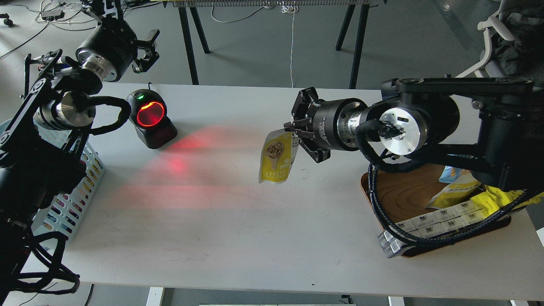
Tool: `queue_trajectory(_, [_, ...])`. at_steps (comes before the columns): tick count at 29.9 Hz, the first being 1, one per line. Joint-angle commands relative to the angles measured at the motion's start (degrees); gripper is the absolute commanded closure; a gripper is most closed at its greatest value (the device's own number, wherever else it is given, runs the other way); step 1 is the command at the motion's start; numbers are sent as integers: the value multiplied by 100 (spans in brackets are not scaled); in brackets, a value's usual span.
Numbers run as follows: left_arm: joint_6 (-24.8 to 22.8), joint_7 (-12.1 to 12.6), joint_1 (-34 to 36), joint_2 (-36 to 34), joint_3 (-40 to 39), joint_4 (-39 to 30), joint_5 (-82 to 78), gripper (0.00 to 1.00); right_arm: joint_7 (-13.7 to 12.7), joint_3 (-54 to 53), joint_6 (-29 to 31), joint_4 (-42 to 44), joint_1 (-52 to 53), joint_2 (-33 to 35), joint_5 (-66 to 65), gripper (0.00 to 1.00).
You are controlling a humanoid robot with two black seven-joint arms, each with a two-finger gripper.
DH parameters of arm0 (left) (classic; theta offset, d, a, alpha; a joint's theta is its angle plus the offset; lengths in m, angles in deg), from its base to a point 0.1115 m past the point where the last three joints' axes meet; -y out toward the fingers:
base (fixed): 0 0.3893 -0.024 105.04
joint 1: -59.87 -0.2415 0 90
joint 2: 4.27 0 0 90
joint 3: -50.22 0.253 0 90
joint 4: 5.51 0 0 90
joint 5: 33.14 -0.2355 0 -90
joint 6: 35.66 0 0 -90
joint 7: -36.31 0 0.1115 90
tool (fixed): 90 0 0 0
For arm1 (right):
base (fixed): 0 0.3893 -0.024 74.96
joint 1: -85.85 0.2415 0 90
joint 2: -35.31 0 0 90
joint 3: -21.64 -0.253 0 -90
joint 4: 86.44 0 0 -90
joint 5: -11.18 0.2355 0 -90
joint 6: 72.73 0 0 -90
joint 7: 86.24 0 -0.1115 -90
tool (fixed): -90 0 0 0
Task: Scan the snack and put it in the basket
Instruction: 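Lift the yellow snack packet and carry it toward the table center, then set the yellow packet upright on the table and open the right gripper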
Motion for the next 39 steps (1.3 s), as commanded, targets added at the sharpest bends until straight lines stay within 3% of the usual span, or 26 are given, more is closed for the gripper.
queue_trajectory(1, [0,0,4,17,1,4,0,0,11,-3,-2,118,-52,-250,2,99])
queue_trajectory(18, [9,0,13,26,1,-5,0,0,11,-152,-2,777,-290,-1270,-7,99])
queue_trajectory(39, [0,0,-23,0,1,4,0,0,2,269,-2,900,-105,-1419,-42,99])
